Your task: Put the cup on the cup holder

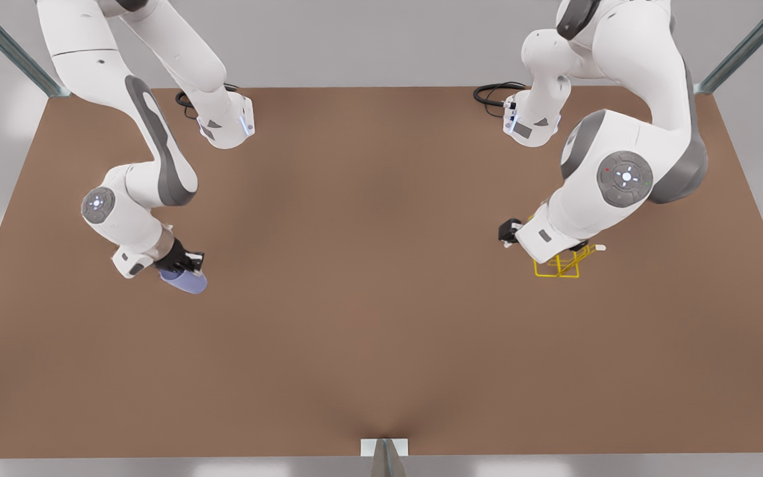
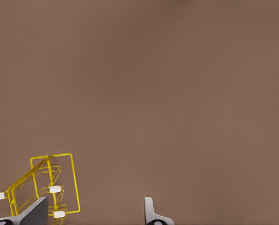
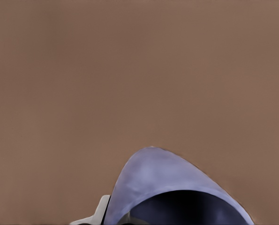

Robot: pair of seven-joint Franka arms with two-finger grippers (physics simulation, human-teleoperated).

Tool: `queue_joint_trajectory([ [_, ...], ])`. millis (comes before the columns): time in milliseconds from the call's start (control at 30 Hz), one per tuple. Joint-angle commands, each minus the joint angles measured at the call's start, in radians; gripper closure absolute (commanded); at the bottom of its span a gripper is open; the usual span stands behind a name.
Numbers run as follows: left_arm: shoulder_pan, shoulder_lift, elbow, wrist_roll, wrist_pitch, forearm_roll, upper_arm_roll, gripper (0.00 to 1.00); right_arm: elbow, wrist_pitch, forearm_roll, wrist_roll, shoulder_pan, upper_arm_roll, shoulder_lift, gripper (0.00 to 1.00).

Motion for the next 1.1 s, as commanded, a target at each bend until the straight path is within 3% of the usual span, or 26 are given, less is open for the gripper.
queue_joint_trajectory([
  [0,0.005,0.005,0.0,-0.034,0.042,0.005,-0.001,0.0,0.047,0.167,0.051,0.071,-0.014,0.053,0.098,0.79],
  [67,0.007,0.005,-0.001,-0.034,0.043,0.005,-0.001,0.0,0.047,0.317,0.046,0.069,-0.097,0.158,0.224,0.79],
  [200,0.01,0.009,-0.003,-0.037,0.043,0.005,-0.001,0.0,0.05,0.671,0.038,0.081,-0.082,0.231,0.403,0.79],
  [333,0.01,0.012,-0.003,-0.037,0.043,0.008,0.0,0.0,0.077,0.688,0.042,0.15,-0.125,0.376,0.621,0.79],
  [467,0.012,0.014,-0.008,-0.037,0.042,0.011,0.003,0.0,0.122,0.741,0.038,0.15,-0.065,0.449,0.774,0.79],
  [667,0.024,0.012,-0.009,-0.037,0.036,0.011,0.005,0.0,0.14,0.762,0.006,0.164,0.006,0.477,0.974,0.79],
  [967,0.027,0.014,-0.015,-0.037,0.037,0.011,0.005,0.0,0.148,0.754,-0.342,0.31,0.096,0.489,1.219,0.79],
  [1067,0.025,0.011,-0.015,-0.037,0.034,0.051,0.003,0.0,0.303,0.759,-0.448,0.397,0.262,0.52,1.291,0.79],
])
